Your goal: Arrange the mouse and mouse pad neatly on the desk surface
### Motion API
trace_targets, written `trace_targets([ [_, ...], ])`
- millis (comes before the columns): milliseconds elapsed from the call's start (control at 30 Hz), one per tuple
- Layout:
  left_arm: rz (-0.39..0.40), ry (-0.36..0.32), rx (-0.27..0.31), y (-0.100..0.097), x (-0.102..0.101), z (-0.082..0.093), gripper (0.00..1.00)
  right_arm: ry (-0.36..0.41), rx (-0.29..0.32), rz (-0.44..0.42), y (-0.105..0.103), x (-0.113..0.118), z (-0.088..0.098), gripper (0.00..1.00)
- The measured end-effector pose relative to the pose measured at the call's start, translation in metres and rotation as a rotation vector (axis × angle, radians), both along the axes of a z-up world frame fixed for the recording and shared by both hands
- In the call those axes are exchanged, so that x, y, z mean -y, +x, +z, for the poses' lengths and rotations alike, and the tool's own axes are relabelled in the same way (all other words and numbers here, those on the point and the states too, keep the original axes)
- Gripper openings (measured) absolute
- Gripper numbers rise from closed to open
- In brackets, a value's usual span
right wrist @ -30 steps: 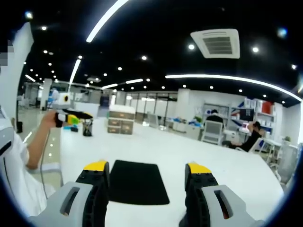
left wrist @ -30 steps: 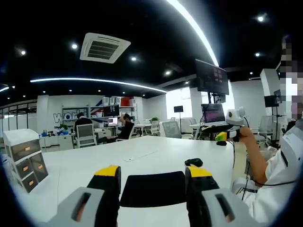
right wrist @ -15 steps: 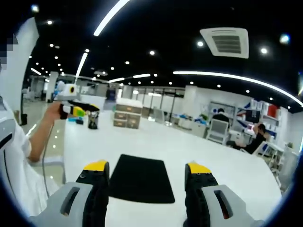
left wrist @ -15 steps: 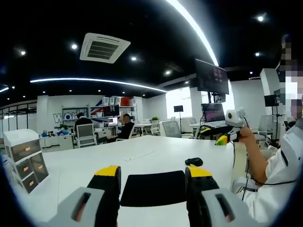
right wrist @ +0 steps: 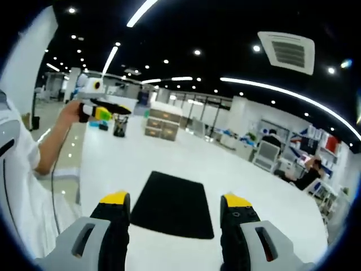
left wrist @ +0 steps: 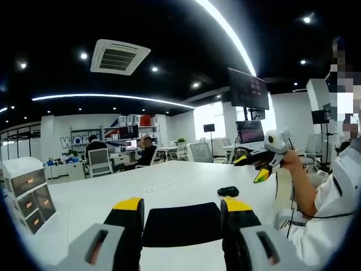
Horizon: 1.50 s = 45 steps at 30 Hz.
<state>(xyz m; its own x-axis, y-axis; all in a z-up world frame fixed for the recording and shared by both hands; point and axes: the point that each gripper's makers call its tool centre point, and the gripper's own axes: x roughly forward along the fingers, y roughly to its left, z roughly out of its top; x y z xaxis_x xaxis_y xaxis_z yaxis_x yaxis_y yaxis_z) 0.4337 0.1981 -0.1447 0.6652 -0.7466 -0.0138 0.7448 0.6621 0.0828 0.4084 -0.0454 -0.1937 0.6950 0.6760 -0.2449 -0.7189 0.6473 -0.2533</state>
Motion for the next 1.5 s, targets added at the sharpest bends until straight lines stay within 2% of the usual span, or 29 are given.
trace_targets([
  [1500,0.000,0.005,-0.001,0.001,0.000,0.000,0.55,-0.068,-0.062,0.102,0.000,-0.042,-0.030,0.62],
])
